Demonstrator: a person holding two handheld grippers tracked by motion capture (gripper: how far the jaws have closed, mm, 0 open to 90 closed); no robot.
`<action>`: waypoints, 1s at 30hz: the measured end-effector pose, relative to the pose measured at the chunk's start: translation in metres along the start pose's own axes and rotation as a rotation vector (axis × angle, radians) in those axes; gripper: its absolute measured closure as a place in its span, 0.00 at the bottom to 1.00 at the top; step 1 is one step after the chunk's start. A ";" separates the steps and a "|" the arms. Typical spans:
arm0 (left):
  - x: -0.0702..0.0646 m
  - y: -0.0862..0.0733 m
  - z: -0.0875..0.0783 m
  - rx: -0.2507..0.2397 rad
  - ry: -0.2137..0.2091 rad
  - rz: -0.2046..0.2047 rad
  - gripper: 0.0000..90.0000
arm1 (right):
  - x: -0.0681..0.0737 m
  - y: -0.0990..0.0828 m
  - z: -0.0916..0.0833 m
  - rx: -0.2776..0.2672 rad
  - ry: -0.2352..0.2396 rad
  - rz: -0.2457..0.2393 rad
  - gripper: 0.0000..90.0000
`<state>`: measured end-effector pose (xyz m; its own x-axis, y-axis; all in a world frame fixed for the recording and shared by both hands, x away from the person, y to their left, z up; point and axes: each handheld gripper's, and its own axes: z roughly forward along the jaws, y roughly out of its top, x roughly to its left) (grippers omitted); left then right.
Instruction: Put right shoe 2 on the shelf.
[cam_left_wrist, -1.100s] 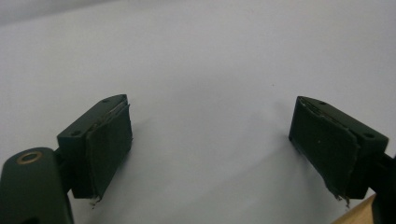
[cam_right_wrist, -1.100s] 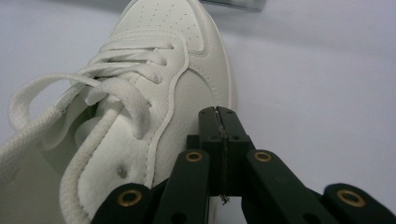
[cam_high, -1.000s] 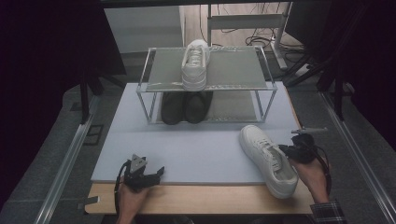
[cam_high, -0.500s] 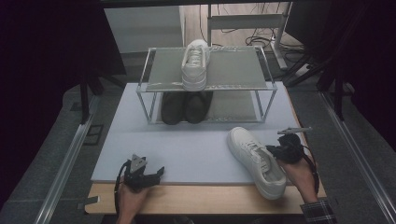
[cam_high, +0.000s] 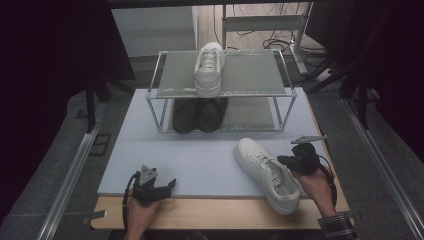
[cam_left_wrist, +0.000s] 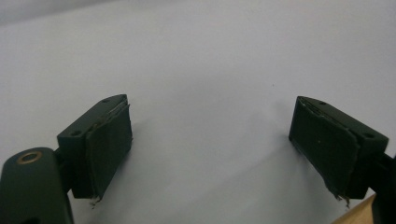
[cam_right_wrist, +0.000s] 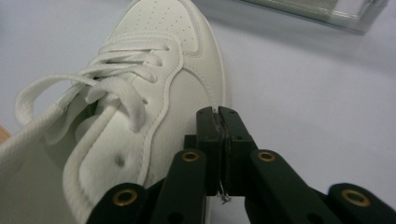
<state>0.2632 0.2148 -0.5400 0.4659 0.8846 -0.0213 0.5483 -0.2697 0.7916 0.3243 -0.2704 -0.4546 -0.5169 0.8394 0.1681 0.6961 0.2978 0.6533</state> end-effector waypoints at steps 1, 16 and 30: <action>0.000 0.000 0.000 0.000 0.000 0.000 0.14 | 0.000 -0.001 -0.002 -0.003 -0.001 0.003 0.96; 0.000 0.000 0.000 0.000 0.000 0.001 0.14 | 0.000 -0.018 -0.036 -0.027 0.031 0.006 0.89; 0.000 0.000 0.000 0.000 0.000 0.001 0.14 | 0.011 -0.026 -0.059 -0.033 0.083 -0.020 0.74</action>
<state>0.2632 0.2148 -0.5400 0.4662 0.8844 -0.0208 0.5483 -0.2704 0.7914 0.2713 -0.2959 -0.4263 -0.5713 0.7923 0.2144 0.6688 0.2980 0.6811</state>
